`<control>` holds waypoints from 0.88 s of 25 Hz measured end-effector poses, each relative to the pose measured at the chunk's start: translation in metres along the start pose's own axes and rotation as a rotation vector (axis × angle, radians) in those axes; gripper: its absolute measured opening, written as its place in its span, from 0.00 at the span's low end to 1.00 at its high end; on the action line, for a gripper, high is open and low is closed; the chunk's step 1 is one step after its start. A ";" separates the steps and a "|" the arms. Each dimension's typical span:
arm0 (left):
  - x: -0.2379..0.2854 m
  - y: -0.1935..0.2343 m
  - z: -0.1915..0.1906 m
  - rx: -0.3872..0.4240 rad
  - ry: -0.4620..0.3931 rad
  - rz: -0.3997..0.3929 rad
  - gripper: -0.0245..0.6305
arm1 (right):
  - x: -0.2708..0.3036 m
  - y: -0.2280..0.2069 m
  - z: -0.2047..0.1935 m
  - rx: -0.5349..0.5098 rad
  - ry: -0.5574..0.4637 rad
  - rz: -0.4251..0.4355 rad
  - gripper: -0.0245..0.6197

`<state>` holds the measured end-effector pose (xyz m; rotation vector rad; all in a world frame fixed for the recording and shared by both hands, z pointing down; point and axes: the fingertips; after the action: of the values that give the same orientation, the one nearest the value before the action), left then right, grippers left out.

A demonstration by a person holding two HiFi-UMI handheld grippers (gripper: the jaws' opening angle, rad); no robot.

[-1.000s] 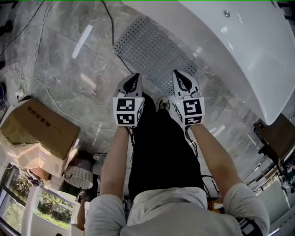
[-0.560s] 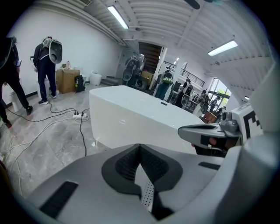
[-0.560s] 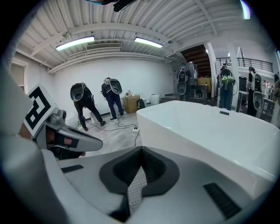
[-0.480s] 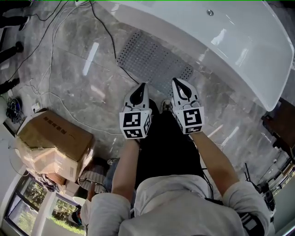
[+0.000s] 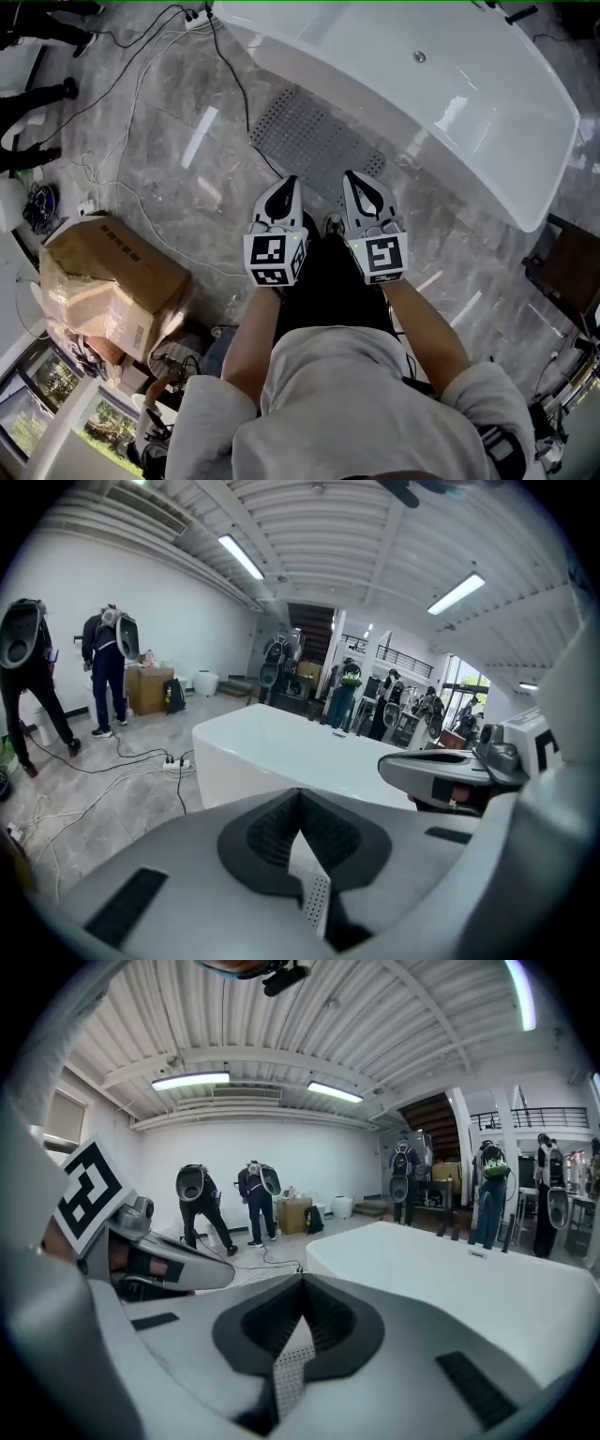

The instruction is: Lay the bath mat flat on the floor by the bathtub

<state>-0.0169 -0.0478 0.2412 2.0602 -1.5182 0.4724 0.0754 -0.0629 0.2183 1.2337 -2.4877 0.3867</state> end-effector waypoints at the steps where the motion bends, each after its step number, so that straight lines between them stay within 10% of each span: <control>1: -0.011 -0.004 0.006 0.002 -0.013 0.010 0.05 | -0.010 0.002 0.010 -0.006 -0.013 0.004 0.05; 22: -0.165 -0.060 0.101 0.079 -0.217 0.123 0.05 | -0.150 0.025 0.116 -0.078 -0.165 -0.021 0.05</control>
<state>-0.0132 0.0311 0.0549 2.1440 -1.7865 0.3693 0.1197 0.0137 0.0487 1.3072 -2.5977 0.1873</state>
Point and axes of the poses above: the fingertips, and each gripper's own axes: x forward along the fingers, y to its left, z out of its top, and after that the axes turned 1 degree about y, right-handed
